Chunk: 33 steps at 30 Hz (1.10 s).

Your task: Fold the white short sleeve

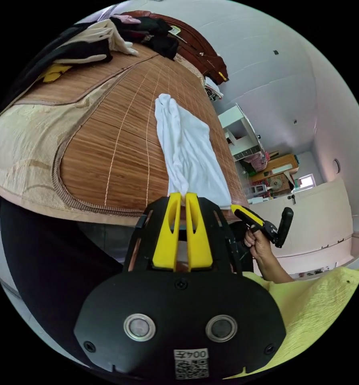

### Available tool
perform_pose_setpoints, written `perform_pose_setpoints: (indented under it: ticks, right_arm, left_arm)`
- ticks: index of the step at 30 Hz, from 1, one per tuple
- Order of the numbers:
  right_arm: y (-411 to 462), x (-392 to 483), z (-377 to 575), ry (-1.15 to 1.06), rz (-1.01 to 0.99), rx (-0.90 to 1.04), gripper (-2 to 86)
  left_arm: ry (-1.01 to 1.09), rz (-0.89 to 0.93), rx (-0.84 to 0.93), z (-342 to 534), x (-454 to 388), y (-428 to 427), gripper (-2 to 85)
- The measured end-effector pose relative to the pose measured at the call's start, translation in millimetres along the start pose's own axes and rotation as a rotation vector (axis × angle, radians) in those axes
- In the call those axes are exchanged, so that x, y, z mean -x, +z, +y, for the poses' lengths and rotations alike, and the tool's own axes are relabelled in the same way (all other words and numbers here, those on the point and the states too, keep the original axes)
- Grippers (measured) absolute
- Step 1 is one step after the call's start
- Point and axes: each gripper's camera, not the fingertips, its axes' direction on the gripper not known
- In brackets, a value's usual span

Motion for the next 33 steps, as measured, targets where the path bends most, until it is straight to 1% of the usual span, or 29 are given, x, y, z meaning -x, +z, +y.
perform_pose_setpoints:
  ticks: [4,6,7,8,9,10,12,15,17,19,20,22,24,26,28,29,31,33]
  right_arm:
    - [10,-9,4,0.011,-0.026,0.020,2.8]
    - [8,-13,5,0.041,-0.010,0.040,3.8]
    - [1,-12,8,0.054,0.015,0.008,4.2]
    - [-6,-11,10,0.059,0.044,-0.031,4.2]
    - [-8,-10,10,0.057,0.052,-0.046,4.3]
    - [-9,-7,7,0.042,0.050,-0.068,4.6]
    - [-1,-2,-2,0.010,0.047,-0.083,5.0]
    - [26,3,-17,-0.005,0.032,-0.106,5.1]
    - [59,2,-24,0.010,-0.002,-0.041,5.9]
    - [84,1,-21,0.039,-0.007,0.005,6.2]
    - [85,2,-12,0.063,0.007,-0.042,6.1]
    - [92,5,-5,0.096,0.012,-0.059,5.7]
    - [96,10,-5,0.106,-0.044,-0.027,5.3]
    - [104,19,-5,0.116,-0.156,0.024,4.6]
    - [114,23,1,0.130,-0.215,0.019,4.3]
    - [118,21,5,0.147,-0.240,0.005,4.3]
    - [119,14,7,0.160,-0.252,-0.008,4.5]
    - [119,8,3,0.123,-0.265,0.012,5.1]
  left_arm:
    - [0.105,-0.144,-0.087,16,-24,-22,0.8]
    - [0.342,-0.366,-0.169,22,-69,-25,0.7]
    - [0.452,-0.447,-0.207,22,-92,-19,0.7]
    - [0.504,-0.466,-0.223,22,-103,-14,0.7]
    - [0.592,-0.472,-0.235,20,-122,1,0.8]
    - [0.625,-0.468,-0.229,17,-130,12,0.8]
    - [0.716,-0.456,-0.131,3,-152,66,0.8]
    - [0.771,-0.510,0.015,-7,-157,137,0.9]
    - [0.783,-0.543,0.064,-5,-152,163,0.9]
    - [0.711,-0.438,0.062,-9,-142,162,0.9]
    - [0.690,-0.409,0.071,-11,-139,162,0.9]
    - [0.662,-0.357,0.090,-12,-131,159,0.8]
    - [0.707,-0.384,0.094,-6,-126,151,0.8]
    - [0.759,-0.412,0.078,2,-121,145,0.7]
    - [0.782,-0.418,0.086,5,-120,138,0.7]
    - [0.790,-0.457,0.082,4,-127,133,0.7]
    - [0.861,-0.512,-0.026,8,-152,120,0.7]
    - [0.914,-0.542,-0.058,8,-169,124,0.7]
